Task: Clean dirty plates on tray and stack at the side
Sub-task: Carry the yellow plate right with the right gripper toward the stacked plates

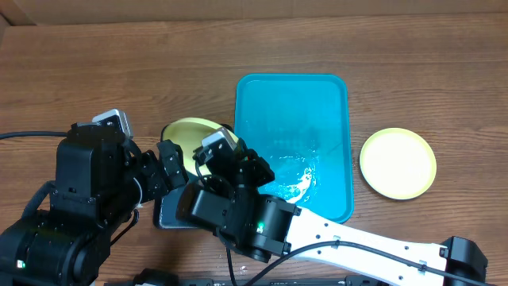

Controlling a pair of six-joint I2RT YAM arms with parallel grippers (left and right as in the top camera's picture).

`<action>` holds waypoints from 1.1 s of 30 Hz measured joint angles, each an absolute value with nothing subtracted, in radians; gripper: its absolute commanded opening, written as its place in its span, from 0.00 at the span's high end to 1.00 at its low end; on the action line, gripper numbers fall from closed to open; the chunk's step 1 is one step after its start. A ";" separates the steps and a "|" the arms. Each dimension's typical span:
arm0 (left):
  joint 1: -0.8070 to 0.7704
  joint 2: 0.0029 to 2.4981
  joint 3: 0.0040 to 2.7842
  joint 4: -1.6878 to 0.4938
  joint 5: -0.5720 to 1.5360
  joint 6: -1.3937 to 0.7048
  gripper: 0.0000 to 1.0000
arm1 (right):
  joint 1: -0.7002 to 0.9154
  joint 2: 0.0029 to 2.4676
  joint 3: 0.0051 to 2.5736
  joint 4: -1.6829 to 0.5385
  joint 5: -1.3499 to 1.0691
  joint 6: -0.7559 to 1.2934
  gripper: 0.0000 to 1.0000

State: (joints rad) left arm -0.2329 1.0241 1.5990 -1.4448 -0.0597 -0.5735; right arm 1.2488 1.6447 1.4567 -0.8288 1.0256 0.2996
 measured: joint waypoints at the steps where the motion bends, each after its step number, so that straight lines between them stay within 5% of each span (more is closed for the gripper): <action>1: -0.233 1.024 1.599 -1.445 -0.060 -0.574 0.00 | 1.246 1.645 1.457 -0.832 1.020 0.284 0.96; 11: -0.233 1.024 1.599 -1.444 -0.060 -0.574 0.00 | 1.237 1.646 1.457 -0.855 0.933 0.307 0.96; 17: -0.233 1.024 1.599 -1.445 -0.060 -0.574 0.00 | 1.159 1.647 1.457 -0.890 0.842 0.550 0.96; 24: -0.233 1.024 1.599 -1.445 -0.060 -0.574 0.00 | 0.833 1.647 1.457 -0.904 0.471 0.882 0.96; 33: -0.233 1.024 1.599 -1.445 -0.060 -0.574 0.00 | 0.242 1.648 1.457 -1.059 -0.082 0.760 0.96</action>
